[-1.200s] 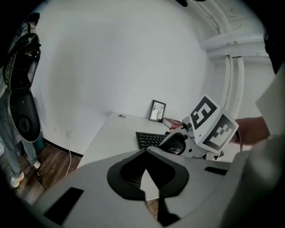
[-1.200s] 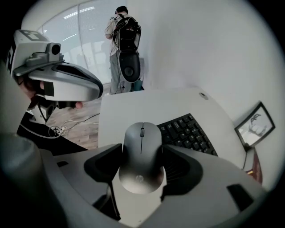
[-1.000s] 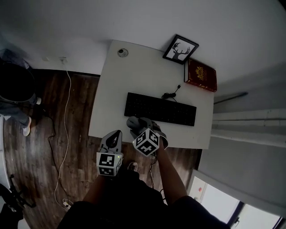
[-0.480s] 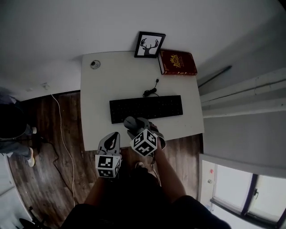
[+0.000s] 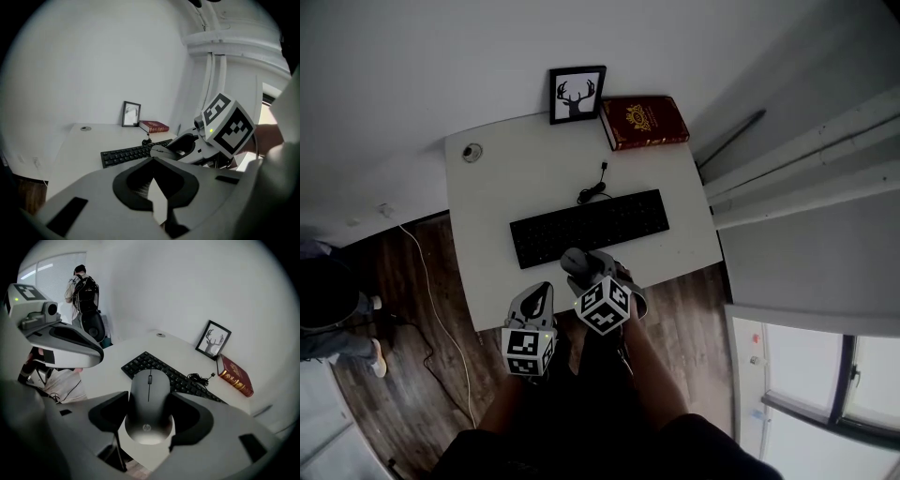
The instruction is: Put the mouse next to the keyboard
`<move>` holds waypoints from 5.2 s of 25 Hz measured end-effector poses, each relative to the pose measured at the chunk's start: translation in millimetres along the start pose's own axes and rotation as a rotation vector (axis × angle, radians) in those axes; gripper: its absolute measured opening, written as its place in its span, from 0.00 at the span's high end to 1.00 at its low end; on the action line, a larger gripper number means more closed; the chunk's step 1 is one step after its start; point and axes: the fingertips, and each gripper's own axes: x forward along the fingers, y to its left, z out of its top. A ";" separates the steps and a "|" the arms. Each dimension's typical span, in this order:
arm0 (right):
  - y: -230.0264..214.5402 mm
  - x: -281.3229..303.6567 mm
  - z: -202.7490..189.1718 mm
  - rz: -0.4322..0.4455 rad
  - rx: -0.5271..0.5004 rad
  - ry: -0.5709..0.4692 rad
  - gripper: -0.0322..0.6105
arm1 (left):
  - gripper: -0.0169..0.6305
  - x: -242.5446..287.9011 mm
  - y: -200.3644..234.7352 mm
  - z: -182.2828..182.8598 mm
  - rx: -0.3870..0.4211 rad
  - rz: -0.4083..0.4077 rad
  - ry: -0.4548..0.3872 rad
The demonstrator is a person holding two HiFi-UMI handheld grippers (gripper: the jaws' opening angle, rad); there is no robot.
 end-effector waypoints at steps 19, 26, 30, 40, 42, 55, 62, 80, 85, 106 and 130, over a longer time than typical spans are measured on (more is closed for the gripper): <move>-92.9 -1.7 -39.0 0.000 0.100 -0.035 0.48 | 0.97 81.8 -56.5 26.9 0.039 -0.001 0.039; -126.7 -5.8 -55.5 -0.006 0.125 -0.036 0.48 | 0.97 111.9 -75.6 35.0 0.047 -0.011 0.059; -147.7 -10.5 -66.9 -0.020 0.145 -0.037 0.48 | 0.97 128.1 -90.4 37.5 0.062 -0.028 0.073; -191.1 -23.0 -101.0 -0.058 0.204 -0.033 0.48 | 0.97 166.1 -128.6 42.8 0.096 -0.080 0.103; -200.4 -26.0 -108.3 -0.068 0.221 -0.031 0.48 | 0.97 173.0 -136.9 44.7 0.101 -0.092 0.106; -258.8 -41.1 -151.7 -0.133 0.337 -0.027 0.48 | 0.97 219.5 -178.1 53.3 0.135 -0.154 0.133; -288.5 -33.8 -170.7 -0.159 0.466 -0.013 0.48 | 0.97 239.3 -185.7 56.0 0.133 -0.143 0.149; -315.7 -0.7 -183.3 -0.123 0.549 0.027 0.48 | 0.97 262.3 -182.2 58.1 0.122 -0.088 0.190; -321.9 3.4 -186.2 -0.134 0.554 0.033 0.48 | 0.97 264.5 -180.5 57.2 0.120 -0.078 0.196; -331.4 13.2 -195.2 -0.138 0.592 0.048 0.48 | 0.97 267.9 -183.4 54.8 0.116 -0.059 0.212; -330.8 14.8 -199.4 -0.142 0.599 -0.006 0.48 | 0.97 268.2 -191.0 48.2 0.123 -0.050 0.225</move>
